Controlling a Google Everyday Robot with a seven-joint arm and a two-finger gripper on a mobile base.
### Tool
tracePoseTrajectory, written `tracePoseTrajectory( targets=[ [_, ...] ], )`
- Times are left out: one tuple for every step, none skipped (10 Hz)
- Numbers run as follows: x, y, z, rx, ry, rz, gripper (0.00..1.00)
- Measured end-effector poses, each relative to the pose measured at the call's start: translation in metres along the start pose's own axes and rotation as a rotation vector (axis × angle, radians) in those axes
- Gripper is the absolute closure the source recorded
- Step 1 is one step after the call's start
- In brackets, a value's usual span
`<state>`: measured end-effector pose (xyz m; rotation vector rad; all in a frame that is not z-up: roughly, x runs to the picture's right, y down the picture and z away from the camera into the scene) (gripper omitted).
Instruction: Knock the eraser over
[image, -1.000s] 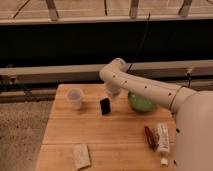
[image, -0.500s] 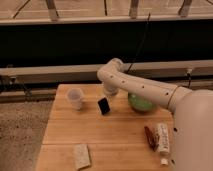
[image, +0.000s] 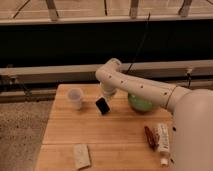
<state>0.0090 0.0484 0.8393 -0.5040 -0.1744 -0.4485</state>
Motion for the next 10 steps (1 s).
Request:
tracePoseTrajectory(
  targets=[
    [-0.002,-0.002,0.000,0.003,-0.002,-0.008,0.99],
    [-0.004,-0.003,0.000,0.006,-0.004,-0.016,0.99],
    [-0.006,-0.005,0.000,0.009,-0.006,-0.023,0.99],
    [-0.008,-0.006,0.001,0.012,-0.007,-0.029,0.99],
    [-0.009,-0.007,0.001,0.013,-0.008,-0.034,0.99],
    [-0.012,-0.008,0.001,0.014,-0.011,-0.041,0.99],
    [-0.014,-0.010,0.001,0.017,-0.014,-0.052,0.99],
    [-0.016,-0.013,0.002,0.022,-0.016,-0.059,0.99],
    [-0.019,-0.016,0.002,0.027,-0.019,-0.063,0.99],
    [-0.023,-0.020,0.003,0.031,-0.022,-0.070,0.99]
  ],
)
